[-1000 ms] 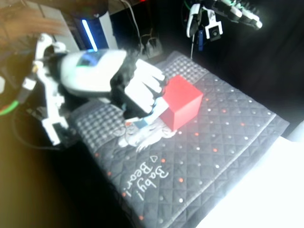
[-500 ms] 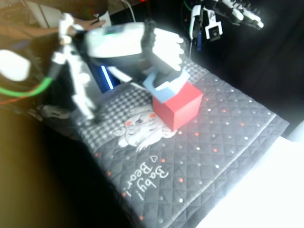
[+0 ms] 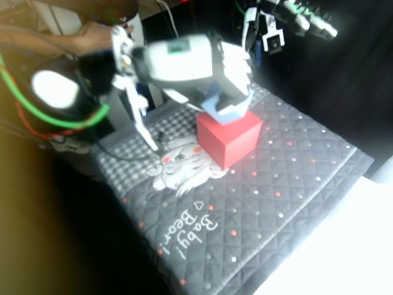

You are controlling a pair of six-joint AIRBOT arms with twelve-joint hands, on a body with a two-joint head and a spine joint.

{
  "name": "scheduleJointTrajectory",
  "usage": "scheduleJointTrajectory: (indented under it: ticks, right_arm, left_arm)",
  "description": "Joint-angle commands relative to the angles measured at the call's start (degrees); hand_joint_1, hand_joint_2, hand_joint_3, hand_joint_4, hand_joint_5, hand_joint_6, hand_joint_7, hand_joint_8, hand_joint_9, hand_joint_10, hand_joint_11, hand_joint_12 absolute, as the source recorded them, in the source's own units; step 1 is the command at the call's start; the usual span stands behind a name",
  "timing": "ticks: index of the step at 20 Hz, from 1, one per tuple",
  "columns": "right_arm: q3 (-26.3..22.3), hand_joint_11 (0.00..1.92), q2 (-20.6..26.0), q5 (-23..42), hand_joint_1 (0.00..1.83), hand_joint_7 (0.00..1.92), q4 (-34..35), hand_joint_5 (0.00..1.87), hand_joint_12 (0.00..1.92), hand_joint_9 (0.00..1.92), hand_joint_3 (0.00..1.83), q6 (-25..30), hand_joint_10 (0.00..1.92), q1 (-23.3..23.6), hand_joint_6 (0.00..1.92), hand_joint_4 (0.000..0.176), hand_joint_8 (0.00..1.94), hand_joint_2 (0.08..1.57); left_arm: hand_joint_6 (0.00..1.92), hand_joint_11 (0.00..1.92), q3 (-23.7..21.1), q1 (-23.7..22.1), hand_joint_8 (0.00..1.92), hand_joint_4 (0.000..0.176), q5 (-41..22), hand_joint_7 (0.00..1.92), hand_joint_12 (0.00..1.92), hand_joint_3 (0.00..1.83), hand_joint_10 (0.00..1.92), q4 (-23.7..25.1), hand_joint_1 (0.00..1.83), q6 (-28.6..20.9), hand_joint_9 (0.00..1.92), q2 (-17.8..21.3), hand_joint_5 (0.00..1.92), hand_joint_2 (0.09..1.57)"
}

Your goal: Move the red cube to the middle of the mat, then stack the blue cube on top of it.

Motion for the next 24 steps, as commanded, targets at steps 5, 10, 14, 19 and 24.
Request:
scheduleJointTrajectory:
  ticks: [5,10,14,19,24]
  right_arm:
    - [1.33,0.54,-1.21,6.47,1.11,0.65,1.71,0.61,1.92,0.56,0.05,0.2,1.82,-1.13,1.73,0.0,1.47,1.3]
    - [1.76,0.58,-1.55,6.35,1.1,0.68,2.35,0.56,1.92,0.61,0.02,0.2,1.85,-1.89,1.69,0.0,1.52,1.32]
    - [2.08,0.59,-1.62,6.36,1.08,0.65,2.43,0.52,1.92,0.64,0.02,0.2,1.88,-1.3,1.73,0.0,1.57,1.34]
    - [1.96,0.59,-1.21,6.4,1.11,0.72,2.54,0.54,1.92,0.67,0.0,0.2,1.85,-1.06,1.63,0.0,1.54,1.32]
    - [0.7,0.76,-0.02,7.36,1.08,0.64,2.19,0.49,1.92,0.68,0.03,0.2,1.92,-0.63,1.69,0.0,1.68,1.35]
  left_arm:
    - [0.01,0.0,0.45,0.17,0.0,0.073,-7.43,0.0,0.03,0.01,0.0,0.16,0.66,0.06,0.0,-0.17,0.17,1.09]
    - [0.0,0.03,0.45,0.19,0.0,0.073,-7.46,0.0,0.05,0.01,0.0,0.16,0.64,0.06,0.0,-0.2,0.17,1.1]
    - [0.0,0.0,0.49,0.25,0.0,0.079,-7.55,0.0,0.27,0.0,0.0,0.12,0.62,0.06,0.0,-0.27,0.16,1.11]
    - [0.0,0.0,0.5,0.39,0.0,0.05,-7.64,0.0,0.34,0.0,0.0,0.08,0.63,0.06,0.0,-0.43,0.18,1.11]
    - [0.0,0.0,0.51,0.47,0.0,0.065,-7.78,0.0,0.22,0.0,0.0,-0.05,0.61,0.06,0.0,-0.5,0.16,1.11]
